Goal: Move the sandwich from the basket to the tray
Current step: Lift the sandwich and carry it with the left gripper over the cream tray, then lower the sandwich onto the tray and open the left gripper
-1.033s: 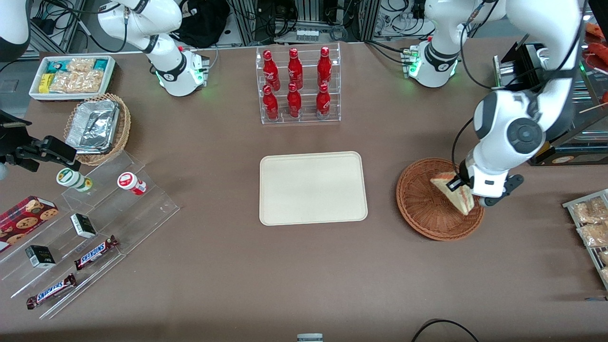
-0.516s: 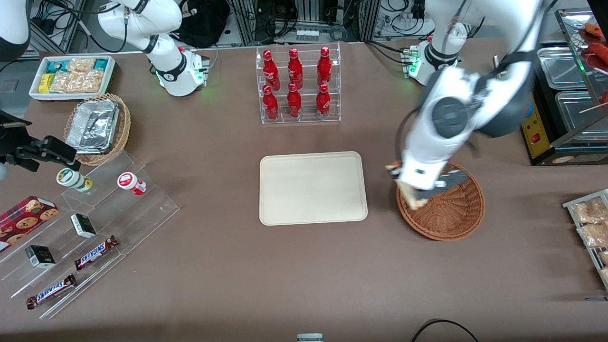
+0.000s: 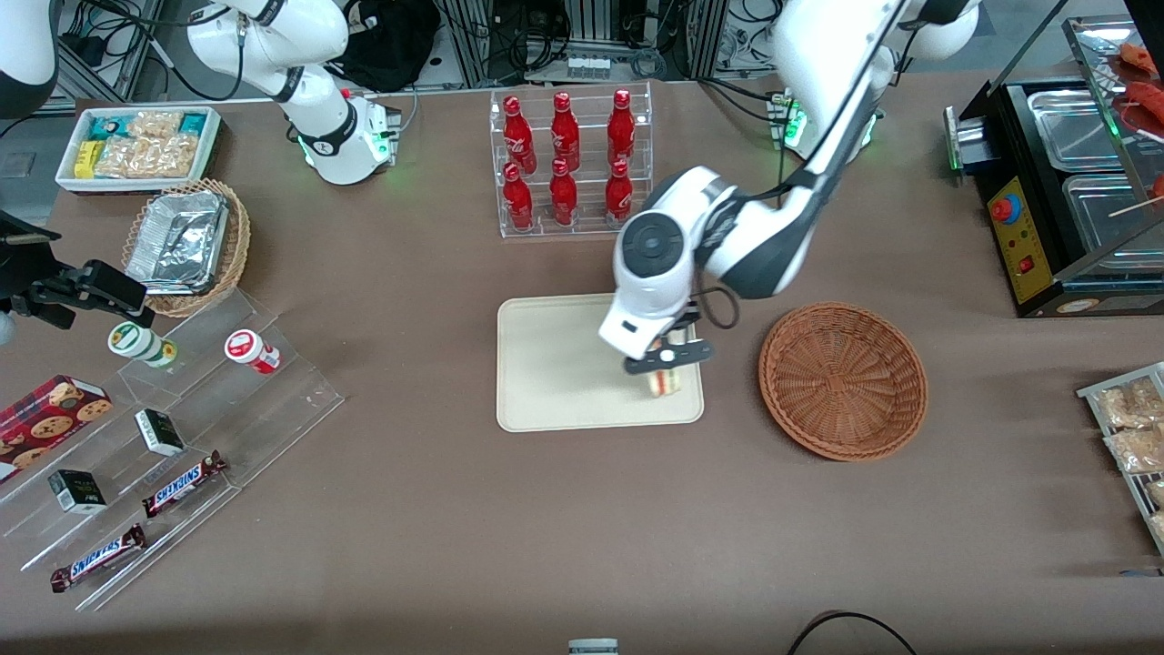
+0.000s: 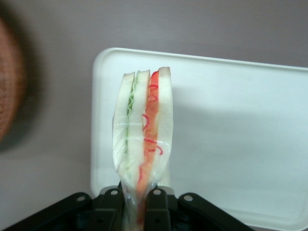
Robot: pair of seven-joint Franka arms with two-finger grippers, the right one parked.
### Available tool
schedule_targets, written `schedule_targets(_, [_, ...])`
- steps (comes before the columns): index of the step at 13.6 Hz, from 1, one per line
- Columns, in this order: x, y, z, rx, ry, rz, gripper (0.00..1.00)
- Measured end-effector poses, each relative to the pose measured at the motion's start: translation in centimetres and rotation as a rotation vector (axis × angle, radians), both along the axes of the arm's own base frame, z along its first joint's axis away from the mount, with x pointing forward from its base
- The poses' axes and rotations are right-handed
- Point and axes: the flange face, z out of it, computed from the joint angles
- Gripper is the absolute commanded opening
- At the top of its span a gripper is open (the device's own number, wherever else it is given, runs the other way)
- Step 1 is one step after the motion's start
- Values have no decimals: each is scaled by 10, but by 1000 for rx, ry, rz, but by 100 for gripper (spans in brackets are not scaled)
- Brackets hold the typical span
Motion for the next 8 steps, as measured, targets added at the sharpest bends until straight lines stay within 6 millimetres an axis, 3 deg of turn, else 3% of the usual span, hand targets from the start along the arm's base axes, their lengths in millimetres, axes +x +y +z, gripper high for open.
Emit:
schedule_targets(5, [-20,-38,-53,-18,2,-87,11])
schedule_targets(8, [-27,-48,-69,-27,-1,-112,12])
